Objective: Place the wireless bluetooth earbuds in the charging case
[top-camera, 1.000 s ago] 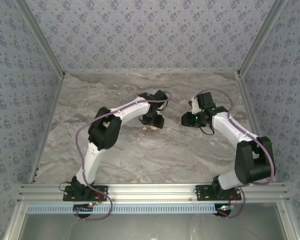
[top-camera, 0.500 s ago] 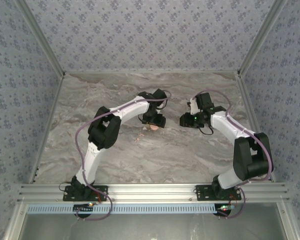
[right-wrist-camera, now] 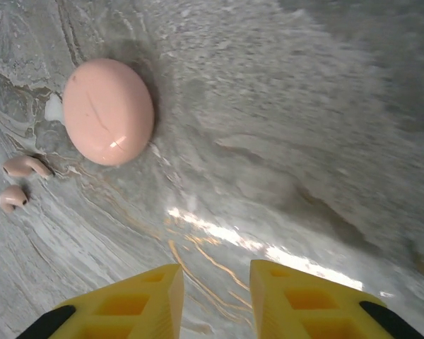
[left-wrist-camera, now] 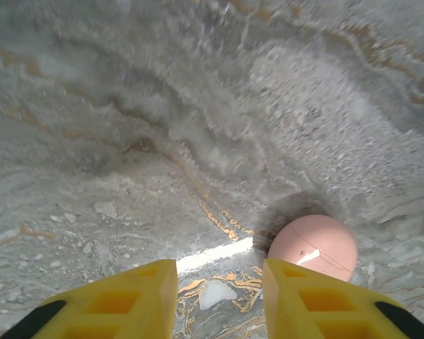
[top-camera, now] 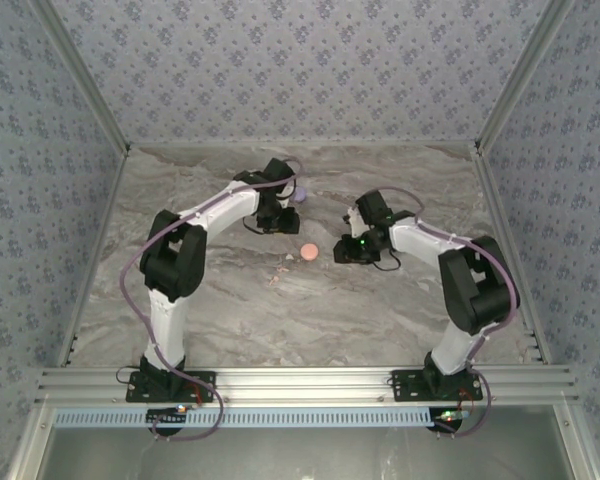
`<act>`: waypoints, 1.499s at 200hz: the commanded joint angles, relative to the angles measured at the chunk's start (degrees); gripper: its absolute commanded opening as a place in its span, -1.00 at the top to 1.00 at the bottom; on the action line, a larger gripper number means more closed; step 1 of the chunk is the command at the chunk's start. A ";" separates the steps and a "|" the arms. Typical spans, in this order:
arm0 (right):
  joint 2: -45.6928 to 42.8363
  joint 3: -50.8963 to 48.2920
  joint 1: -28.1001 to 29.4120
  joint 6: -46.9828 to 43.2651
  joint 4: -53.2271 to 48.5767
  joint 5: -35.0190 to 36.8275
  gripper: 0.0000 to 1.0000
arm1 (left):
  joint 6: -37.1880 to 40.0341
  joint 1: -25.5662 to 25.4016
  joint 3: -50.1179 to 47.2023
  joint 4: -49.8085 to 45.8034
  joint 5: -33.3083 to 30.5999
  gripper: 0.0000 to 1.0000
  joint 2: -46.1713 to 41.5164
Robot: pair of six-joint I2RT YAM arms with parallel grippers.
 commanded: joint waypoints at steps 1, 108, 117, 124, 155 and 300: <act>3.15 3.23 2.16 3.23 0.69 0.43 0.42 | -0.15 -0.26 -1.24 2.21 3.32 0.37 0.72; 12.61 10.61 5.13 8.83 0.73 3.21 0.68 | -0.73 -0.19 -1.95 4.26 6.20 0.56 4.97; 12.92 11.03 5.15 8.96 0.45 3.59 0.69 | -0.81 -0.19 -2.26 4.27 6.43 0.59 4.97; 13.19 11.33 5.16 8.95 0.22 3.93 0.70 | -0.81 -0.18 -2.40 4.26 6.57 0.59 5.04; 14.23 13.12 5.21 9.16 -1.32 5.79 0.72 | -1.07 -0.25 -3.26 4.26 6.79 0.61 5.02; 18.07 18.83 4.63 7.27 -5.10 6.99 0.71 | -0.19 -0.89 -9.39 6.04 10.09 0.60 1.28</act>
